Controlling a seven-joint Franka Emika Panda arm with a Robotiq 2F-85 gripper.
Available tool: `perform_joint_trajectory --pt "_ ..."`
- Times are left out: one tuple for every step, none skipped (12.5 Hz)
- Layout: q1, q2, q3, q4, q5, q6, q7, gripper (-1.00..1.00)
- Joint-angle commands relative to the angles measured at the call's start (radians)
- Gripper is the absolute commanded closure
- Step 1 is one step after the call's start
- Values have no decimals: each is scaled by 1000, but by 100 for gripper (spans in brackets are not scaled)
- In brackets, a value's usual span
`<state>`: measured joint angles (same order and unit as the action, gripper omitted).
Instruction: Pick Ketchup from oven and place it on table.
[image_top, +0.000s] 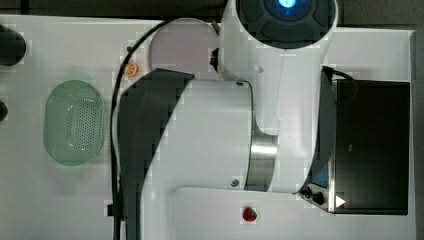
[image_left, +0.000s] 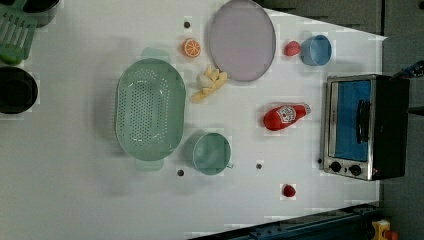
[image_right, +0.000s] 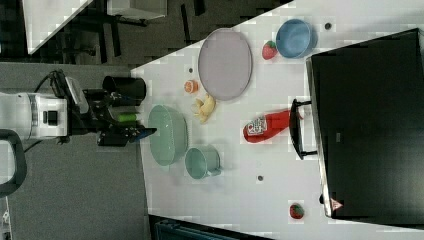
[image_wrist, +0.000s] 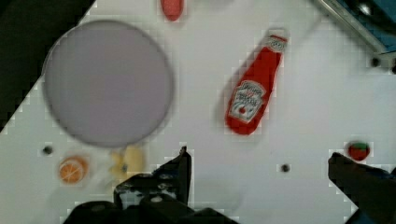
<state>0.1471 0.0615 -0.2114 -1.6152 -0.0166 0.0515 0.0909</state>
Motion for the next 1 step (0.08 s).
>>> perform_joint_trajectory --pt "-25 7 35 11 28 -5 32 -100"
